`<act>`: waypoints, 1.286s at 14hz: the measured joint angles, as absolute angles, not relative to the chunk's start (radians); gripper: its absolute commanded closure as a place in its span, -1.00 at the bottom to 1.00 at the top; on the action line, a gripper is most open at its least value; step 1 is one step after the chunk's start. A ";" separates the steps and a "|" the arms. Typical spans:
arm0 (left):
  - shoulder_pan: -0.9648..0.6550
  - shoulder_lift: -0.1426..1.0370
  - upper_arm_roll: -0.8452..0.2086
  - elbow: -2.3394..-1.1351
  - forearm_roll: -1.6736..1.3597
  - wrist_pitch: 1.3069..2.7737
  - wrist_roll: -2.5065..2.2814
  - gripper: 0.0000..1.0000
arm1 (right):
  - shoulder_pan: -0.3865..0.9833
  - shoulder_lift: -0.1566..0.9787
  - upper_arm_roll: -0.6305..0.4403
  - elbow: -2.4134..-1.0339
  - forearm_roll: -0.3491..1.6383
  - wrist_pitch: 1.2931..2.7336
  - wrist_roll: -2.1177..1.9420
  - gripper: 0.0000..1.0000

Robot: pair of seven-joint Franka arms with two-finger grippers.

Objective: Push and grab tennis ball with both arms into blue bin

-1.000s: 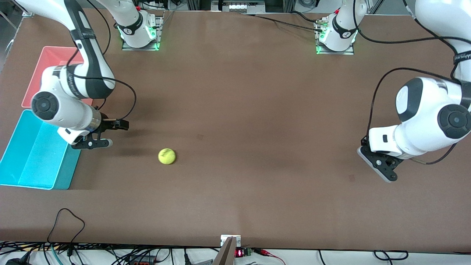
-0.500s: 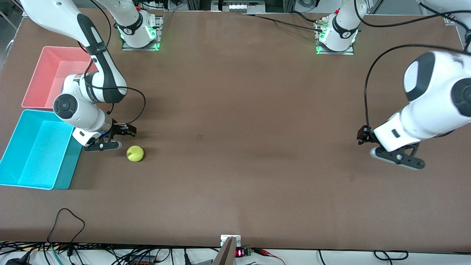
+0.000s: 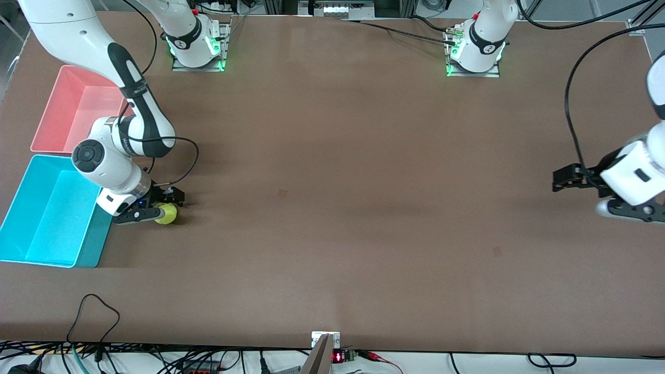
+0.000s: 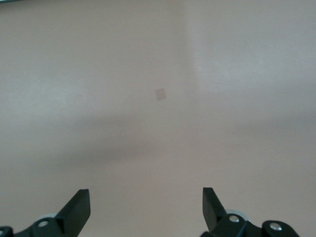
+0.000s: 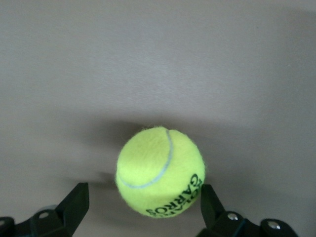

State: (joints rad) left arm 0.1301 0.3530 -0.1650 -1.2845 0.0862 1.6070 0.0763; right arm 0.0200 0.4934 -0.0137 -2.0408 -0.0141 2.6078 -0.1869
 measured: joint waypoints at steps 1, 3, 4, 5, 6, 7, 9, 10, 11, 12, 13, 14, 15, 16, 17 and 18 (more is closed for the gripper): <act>0.115 0.353 -0.136 -1.282 0.086 1.623 0.076 -1.00 | 0.017 0.498 -0.014 -2.040 -0.014 2.613 -0.193 -1.00; 0.046 0.350 -0.051 -1.279 0.079 1.651 0.073 -1.00 | 0.017 0.503 -0.013 -2.036 -0.014 2.617 -0.196 -1.00; 0.013 0.345 -0.016 -1.277 0.068 1.652 0.054 -1.00 | 0.017 0.503 -0.012 -2.034 -0.014 2.617 -0.196 -1.00; -0.008 0.335 0.003 -1.278 0.047 1.652 0.016 -1.00 | 0.017 0.503 -0.012 -2.031 -0.014 2.618 -0.197 -1.00; -0.016 0.322 0.012 -1.284 0.030 1.649 -0.031 -1.00 | 0.017 0.503 -0.012 -2.026 -0.014 2.619 -0.198 -1.00; -0.017 0.304 0.014 -1.299 0.022 1.645 -0.067 -1.00 | 0.017 0.504 -0.012 -2.020 -0.014 2.619 -0.200 -1.00; -0.017 0.250 0.019 -1.355 0.018 1.641 -0.088 -1.00 | 0.017 0.508 -0.012 -2.010 -0.014 2.619 -0.201 -1.00; -0.017 0.222 0.021 -1.387 0.018 1.641 -0.086 -1.00 | 0.017 0.514 -0.012 -2.007 -0.014 2.622 -0.201 -1.00; -0.016 0.196 0.022 -1.418 0.017 1.641 -0.085 -1.00 | 0.017 0.524 -0.012 -2.003 -0.014 2.634 -0.201 -1.00; -0.017 0.176 0.023 -1.440 0.017 1.641 -0.084 -1.00 | 0.017 0.535 -0.012 -1.998 -0.014 2.648 -0.202 -1.00; -0.017 0.162 0.022 -1.457 0.017 1.640 -0.084 -1.00 | 0.017 0.546 -0.012 -1.994 -0.014 2.657 -0.202 -1.00; -0.018 0.150 0.022 -1.475 0.017 1.640 -0.084 -1.00 | 0.017 0.555 -0.012 -1.991 -0.014 2.663 -0.202 -1.00; -0.019 0.138 0.022 -1.496 0.017 1.641 -0.084 -1.00 | 0.017 0.562 -0.012 -1.990 -0.014 2.669 -0.202 -1.00; -0.019 0.124 0.022 -1.520 0.017 1.645 -0.084 -1.00 | 0.017 0.568 -0.012 -1.989 -0.016 2.675 -0.202 -1.00; -0.020 0.112 0.022 -1.542 0.017 1.652 -0.084 -1.00 | 0.017 0.571 -0.012 -1.989 -0.022 2.680 -0.202 -1.00; -0.020 0.102 0.022 -1.558 0.017 1.658 -0.084 -1.00 | 0.017 0.572 -0.012 -1.989 -0.027 2.682 -0.202 -1.00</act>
